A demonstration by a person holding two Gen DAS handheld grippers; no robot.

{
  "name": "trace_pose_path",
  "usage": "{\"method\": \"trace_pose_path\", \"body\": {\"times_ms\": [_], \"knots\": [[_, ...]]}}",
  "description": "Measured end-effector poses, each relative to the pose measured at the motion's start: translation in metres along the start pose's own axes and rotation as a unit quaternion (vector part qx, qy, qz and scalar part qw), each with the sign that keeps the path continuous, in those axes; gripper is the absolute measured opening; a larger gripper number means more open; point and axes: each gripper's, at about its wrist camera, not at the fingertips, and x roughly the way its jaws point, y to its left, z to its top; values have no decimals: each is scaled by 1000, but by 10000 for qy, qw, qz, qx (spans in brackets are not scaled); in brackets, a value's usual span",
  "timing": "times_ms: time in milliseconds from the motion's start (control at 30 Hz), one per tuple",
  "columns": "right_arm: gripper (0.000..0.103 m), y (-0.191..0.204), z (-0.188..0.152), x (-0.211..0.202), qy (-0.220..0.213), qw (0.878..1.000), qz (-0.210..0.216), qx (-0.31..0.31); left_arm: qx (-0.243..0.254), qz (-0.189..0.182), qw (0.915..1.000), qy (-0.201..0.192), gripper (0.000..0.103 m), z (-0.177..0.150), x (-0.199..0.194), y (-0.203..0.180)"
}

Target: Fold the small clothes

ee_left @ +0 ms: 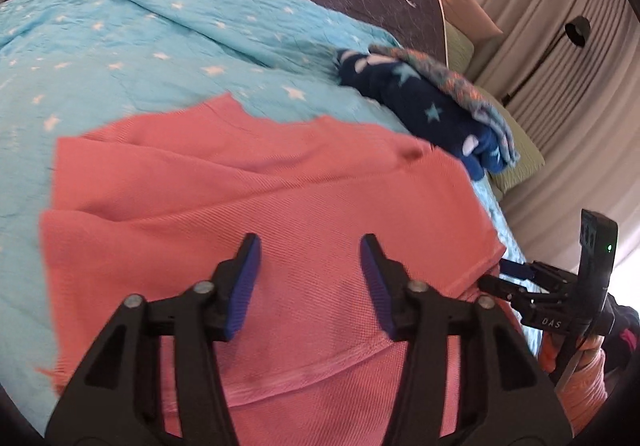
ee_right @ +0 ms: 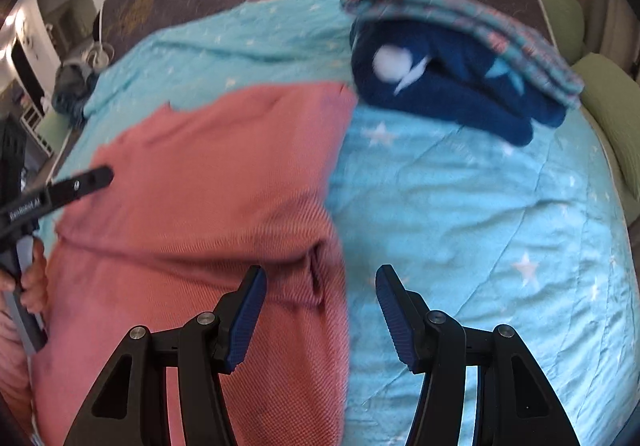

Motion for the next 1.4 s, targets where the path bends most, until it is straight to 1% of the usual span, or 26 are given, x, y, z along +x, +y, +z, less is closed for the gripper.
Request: {"method": "trace_pose_path", "body": {"times_ms": [67, 133, 167, 200, 233, 267, 300, 367, 400, 467, 500, 567, 633, 733, 767, 833, 867, 933, 1033, 1100, 1167, 1200, 1233, 1267, 1333, 1400], "knots": [[59, -5, 1, 6, -86, 9995, -286, 132, 160, 158, 9997, 103, 60, -6, 11, -2], [63, -27, 4, 6, -369, 9949, -559, 760, 170, 116, 9998, 23, 60, -10, 10, -1], [66, -43, 3, 7, -371, 9909, -412, 1230, 100, 34, 9999, 4, 60, -10, 7, 1], [66, -59, -1, 8, -317, 9849, -29, 1704, 47, -19, 10000, 7, 60, -9, 5, 3], [66, -69, -6, 6, -354, 9778, 212, 2054, 2, -62, 10000, 9, 60, -9, 4, 6], [66, -71, -10, 2, -404, 9752, 207, 2168, -43, -71, 10000, 9, 60, -10, 3, 8], [61, -68, -11, 0, -407, 9759, 47, 2144, -70, -36, 10000, 11, 60, -9, 2, 8], [62, -64, -18, -10, -525, 9717, -874, 2131, -102, 81, 9999, 19, 60, -6, 0, 2], [62, -67, -20, -11, -578, 9710, -878, 2147, -129, 45, 9999, -16, 60, -3, -3, -4], [62, -80, -25, -9, -528, 9714, -136, 2309, -7, -281, 9995, -127, 60, 11, -6, -23], [62, -88, -26, -13, -607, 9689, 49, 2399, 89, -355, 9992, -149, 60, 18, -5, -31], [62, -90, -26, -22, -860, 9703, 357, 2232, 335, -555, 9978, -155, 60, 40, 2, -55], [62, -72, -18, -26, -985, 9794, 734, 1603, 475, -893, 9948, 84, 66, 68, 24, -79], [62, -52, -14, -15, -859, 9876, 728, 1096, 567, -935, 9926, 535, 67, 94, 68, -103], [62, -49, -14, -8, -759, 9890, 722, 1040, 579, -935, 9919, 643, 67, 97, 79, -106], [62, -51, -19, 3, -585, 9888, 839, 1090, 559, -1085, 9862, 1117, 66, 101, 113, -114], [62, -54, -21, 6, -609, 9873, 890, 1164, 528, -1125, 9844, 1243, 66, 100, 120, -114], [63, -60, -22, 7, -672, 9841, 1049, 1263, 414, -1389, 9768, 1574, 66, 99, 139, -117], [64, -60, -31, 9, -747, 9819, 1137, 1318, 311, -1778, 9687, 1705, 65, 96, 150, -123], [65, -59, -35, 5, -773, 9829, 1086, 1269, 307, -2175, 9585, 1818, 60, 94, 152, -133], [67, -57, -36, 4, -799, 9836, 1069, 1216, 385, -2632, 9474, 1778, 58, 93, 146, -145], [67, -57, -36, 5, -806, 9834, 1079, 1218, 412, -2823, 9436, 1682, 58, 93, 141, -150], [67, -58, -37, 5, -812, 9829, 1099, 1237, 410, -2889, 9429, 1606, 58, 94, 139, -151], [67, -58, -38, 5, -822, 9823, 1122, 1258, 379, -2935, 9436, 1483, 58, 94, 135, -151], [67, -60, -38, 4, -855, 9810, 1157, 1303, 213, -2901, 9495, 1179, 58, 99, 127, -146], [67, -65, -35, 6, -865, 9805, 1159, 1331, -44, -2764, 9579, 780, 58, 106, 117, -134]]}}
